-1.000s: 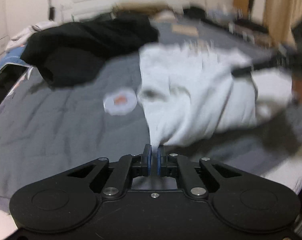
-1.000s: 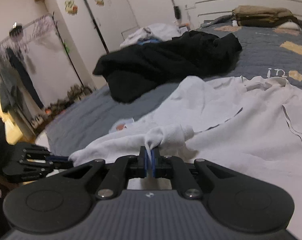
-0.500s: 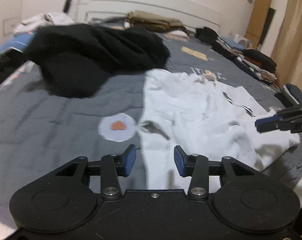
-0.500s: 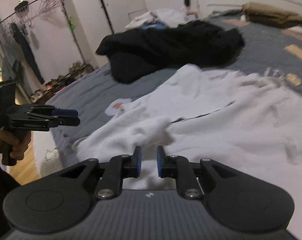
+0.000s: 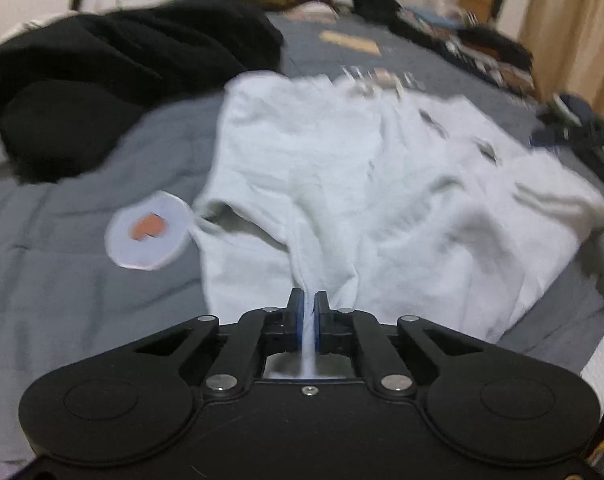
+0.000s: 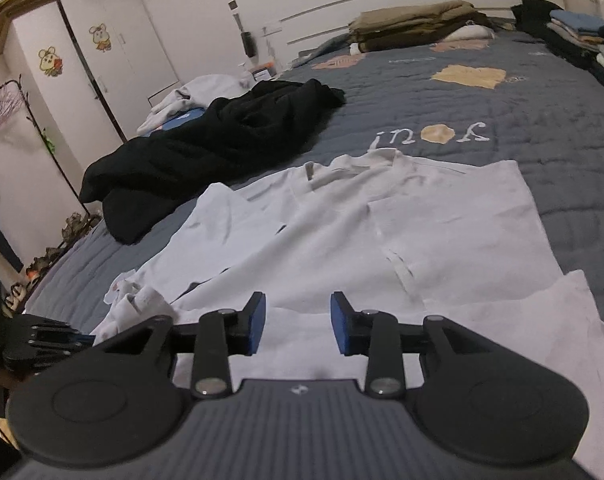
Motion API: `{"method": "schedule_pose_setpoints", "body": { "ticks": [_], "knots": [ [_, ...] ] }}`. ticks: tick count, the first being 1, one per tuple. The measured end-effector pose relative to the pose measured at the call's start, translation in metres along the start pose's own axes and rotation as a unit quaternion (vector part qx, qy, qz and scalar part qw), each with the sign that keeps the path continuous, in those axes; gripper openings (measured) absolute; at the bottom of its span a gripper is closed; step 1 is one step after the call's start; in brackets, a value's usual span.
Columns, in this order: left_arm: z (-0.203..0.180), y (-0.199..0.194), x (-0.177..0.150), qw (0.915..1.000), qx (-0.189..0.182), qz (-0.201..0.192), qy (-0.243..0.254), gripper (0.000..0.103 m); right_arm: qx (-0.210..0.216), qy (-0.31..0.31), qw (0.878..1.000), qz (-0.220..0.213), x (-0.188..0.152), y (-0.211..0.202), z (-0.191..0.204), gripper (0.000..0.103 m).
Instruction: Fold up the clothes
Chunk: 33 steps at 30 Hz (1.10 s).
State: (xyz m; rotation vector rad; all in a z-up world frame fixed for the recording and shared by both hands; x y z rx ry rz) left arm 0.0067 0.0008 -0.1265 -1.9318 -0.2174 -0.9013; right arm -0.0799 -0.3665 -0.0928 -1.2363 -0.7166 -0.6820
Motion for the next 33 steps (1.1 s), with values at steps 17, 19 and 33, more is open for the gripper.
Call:
{"method": "schedule_pose_setpoints", "body": {
  "ticks": [17,19,33],
  "knots": [
    [0.046,-0.024,0.013,0.9913,0.041,-0.072,-0.103,0.053,-0.091,-0.023,0.995,0.045,-0.002,-0.034,-0.067,0.044],
    [0.044,-0.016,0.018,0.9915,0.042,-0.067,-0.103,0.053,-0.099,-0.017,0.993,0.053,-0.007,-0.037,-0.081,0.045],
    [0.029,0.021,0.031,0.9937,0.045,-0.036,-0.097,0.054,-0.119,0.025,0.988,0.093,-0.034,-0.012,-0.137,0.049]
  ]
}}
Point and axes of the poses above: each gripper's, at about its wrist camera, not at the fingertips, and y roughly the way its jaws point, z to its left, x to its top, the point moved 1 cm from there along y, roughly the way its jaws point, and after that the axes turned 13 degrees about -y, right-handed, at the moved point
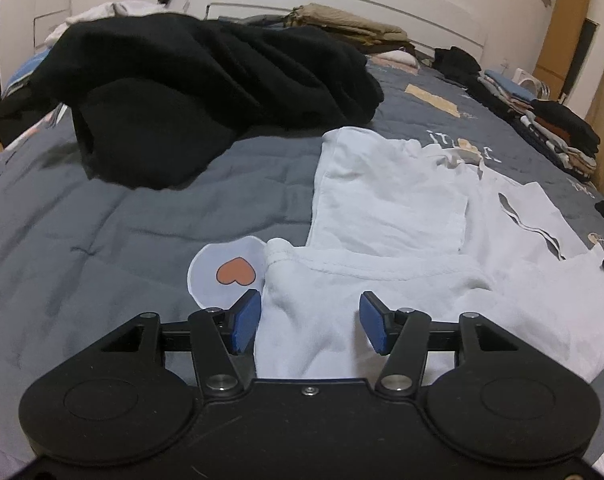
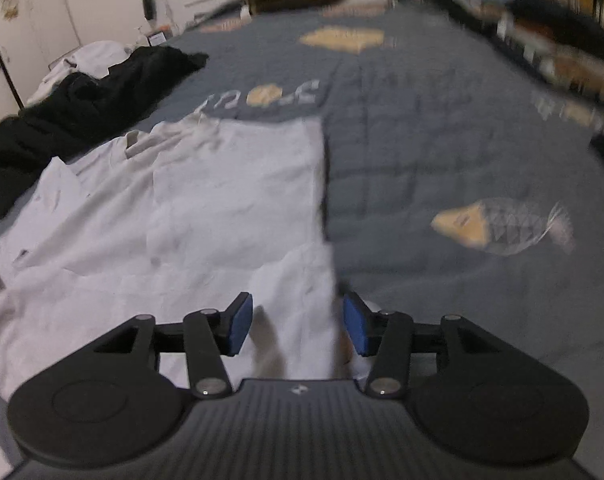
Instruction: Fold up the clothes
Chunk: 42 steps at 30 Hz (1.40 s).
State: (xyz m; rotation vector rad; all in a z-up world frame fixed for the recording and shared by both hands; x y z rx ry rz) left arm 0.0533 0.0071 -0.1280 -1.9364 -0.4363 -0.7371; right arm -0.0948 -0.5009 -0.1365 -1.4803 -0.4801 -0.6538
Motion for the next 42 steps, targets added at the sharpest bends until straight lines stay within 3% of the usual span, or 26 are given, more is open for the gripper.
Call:
{"method": "schedule_pose_setpoints", "body": {
  "ticks": [1,2,3,4,6,11,14,16,19,22,23,24,26,27,28,29,30,31,33,37,42],
  "knots": [
    [0.0,0.002,-0.001,1.0,-0.001,0.007,0.0,0.054,0.008,0.009,1.0,-0.003,-0.001,0.003,0.0,0.048],
    [-0.001,0.003,-0.001,0.9999,-0.002,0.013,0.0,0.047,0.01,0.019,1.0,-0.007,-0.001,0.003,-0.001,0.037],
    [-0.002,0.003,-0.002,0.9999,-0.002,0.014,0.006,0.02,0.01,0.03,0.999,-0.012,-0.001,0.003,-0.002,0.017],
    [-0.005,0.002,-0.002,0.9998,0.0,0.009,0.016,0.01,0.01,0.041,0.999,-0.017,-0.002,0.003,-0.003,0.004],
    [-0.007,-0.007,-0.001,0.9993,-0.003,-0.022,0.029,0.005,0.016,0.065,0.997,-0.041,0.001,-0.006,-0.008,0.004],
    [-0.001,-0.041,0.01,0.9938,-0.031,-0.106,0.001,0.004,-0.001,0.11,0.983,-0.145,0.01,-0.051,-0.023,0.004],
    [-0.001,-0.038,0.012,0.9941,-0.028,-0.105,-0.006,0.005,-0.02,0.106,0.979,-0.173,0.013,-0.061,-0.028,0.003],
    [-0.003,-0.021,0.007,0.9974,-0.002,-0.072,0.008,0.006,-0.032,0.085,0.984,-0.155,0.012,-0.049,-0.028,0.004],
    [-0.003,0.008,-0.001,0.9991,0.035,-0.006,0.024,0.01,-0.035,0.057,0.994,-0.088,0.005,-0.015,-0.026,0.004],
    [0.003,0.009,0.003,0.9993,0.035,-0.007,0.007,0.03,-0.021,0.051,0.998,-0.04,-0.001,0.003,-0.027,0.008],
    [0.006,0.007,0.005,0.9995,0.03,-0.013,-0.005,0.051,-0.012,0.053,0.998,-0.032,-0.002,0.004,-0.028,0.008],
    [0.01,0.005,0.008,0.9993,0.021,-0.021,-0.022,0.059,-0.002,0.06,0.998,-0.032,-0.003,0.004,-0.029,0.01],
    [0.014,0.004,0.009,0.9989,0.005,-0.025,-0.04,0.059,0.018,0.076,0.996,-0.033,-0.004,0.005,-0.03,0.02],
    [0.014,0.006,0.01,0.9987,-0.001,-0.021,-0.047,0.058,0.022,0.084,0.996,-0.03,-0.005,0.007,-0.03,0.027],
    [0.014,0.01,0.01,0.9985,-0.005,-0.016,-0.052,0.055,0.025,0.09,0.995,-0.027,-0.007,0.008,-0.03,0.027],
    [0.013,0.013,0.009,0.9987,-0.005,-0.013,-0.05,0.039,0.026,0.095,0.995,-0.03,-0.009,0.009,-0.029,0.026],
    [0.011,0.015,0.009,0.999,-0.002,-0.012,-0.042,0.013,0.023,0.099,0.994,-0.037,-0.009,0.007,-0.028,0.012],
    [0.008,0.017,0.008,0.9994,0.001,-0.01,-0.034,0.007,0.021,0.104,0.993,-0.044,-0.009,0.006,-0.028,0.003],
    [0.003,0.009,0.011,0.9993,0.001,-0.033,-0.018,0.002,0.029,0.125,0.99,-0.06,-0.004,-0.002,-0.029,0.003],
    [-0.003,-0.021,0.03,0.9948,-0.022,-0.098,-0.014,0.002,0.036,0.138,0.981,-0.128,0.013,-0.031,-0.029,0.003],
    [-0.011,-0.003,0.061,0.9936,-0.01,-0.112,0.007,0.002,0.017,0.123,0.98,-0.156,0.051,-0.029,-0.04,0.003]
  ]
}}
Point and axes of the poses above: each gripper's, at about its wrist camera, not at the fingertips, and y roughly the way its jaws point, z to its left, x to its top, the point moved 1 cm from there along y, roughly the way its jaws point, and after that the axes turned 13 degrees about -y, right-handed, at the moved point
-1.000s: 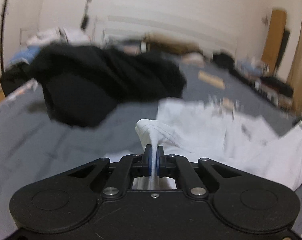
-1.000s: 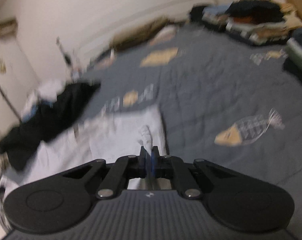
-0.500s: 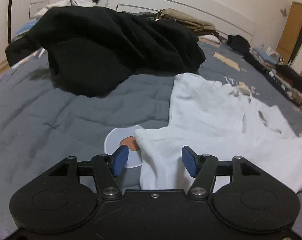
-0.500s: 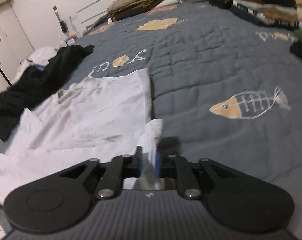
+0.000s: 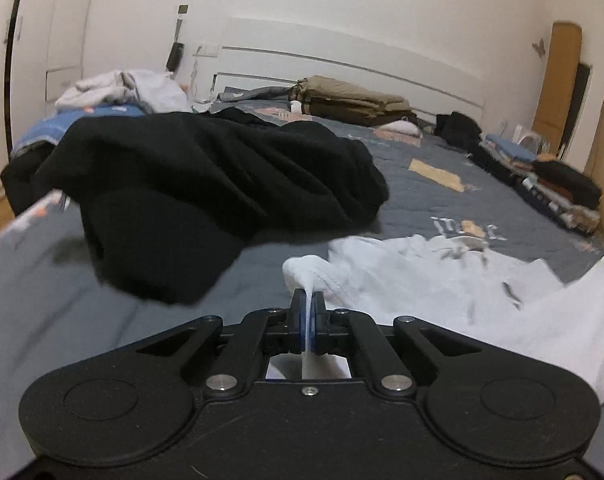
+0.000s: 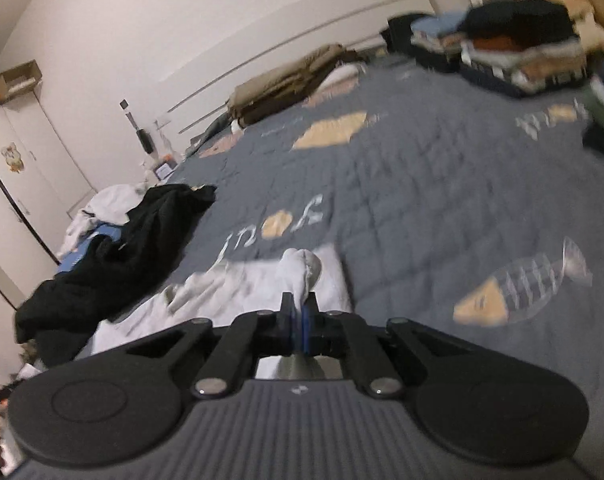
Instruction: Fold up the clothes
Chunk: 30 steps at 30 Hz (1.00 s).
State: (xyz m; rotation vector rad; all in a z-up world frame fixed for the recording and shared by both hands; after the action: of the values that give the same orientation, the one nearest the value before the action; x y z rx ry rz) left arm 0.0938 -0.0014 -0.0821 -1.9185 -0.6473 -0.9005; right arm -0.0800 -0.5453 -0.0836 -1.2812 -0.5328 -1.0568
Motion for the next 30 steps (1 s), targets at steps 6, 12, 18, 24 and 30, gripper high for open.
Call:
{"method": "schedule_pose_setpoints", "body": {
  "ticks": [6,12,18,24,30],
  "knots": [
    [-0.009,0.051,0.031,1.0,0.0,-0.005,0.004,0.002,-0.021,-0.018,0.999,0.016,0.031,0.054,-0.013,0.003],
    [-0.021,0.096,0.062,0.9992,0.009,-0.015,0.036,0.002,-0.038,-0.038,0.998,0.013,0.066,0.102,-0.02,0.003],
    [-0.029,0.147,0.069,0.9975,0.038,0.0,0.06,0.002,-0.052,-0.059,0.996,0.029,0.074,0.15,-0.022,0.003],
    [-0.026,0.168,0.05,0.9962,0.072,0.04,0.03,0.01,-0.086,-0.083,0.989,0.083,0.05,0.19,-0.027,0.007],
    [-0.026,0.093,0.04,0.9992,0.033,0.022,-0.009,0.046,-0.071,-0.047,0.995,0.059,0.052,0.119,-0.017,0.025]
  ]
}}
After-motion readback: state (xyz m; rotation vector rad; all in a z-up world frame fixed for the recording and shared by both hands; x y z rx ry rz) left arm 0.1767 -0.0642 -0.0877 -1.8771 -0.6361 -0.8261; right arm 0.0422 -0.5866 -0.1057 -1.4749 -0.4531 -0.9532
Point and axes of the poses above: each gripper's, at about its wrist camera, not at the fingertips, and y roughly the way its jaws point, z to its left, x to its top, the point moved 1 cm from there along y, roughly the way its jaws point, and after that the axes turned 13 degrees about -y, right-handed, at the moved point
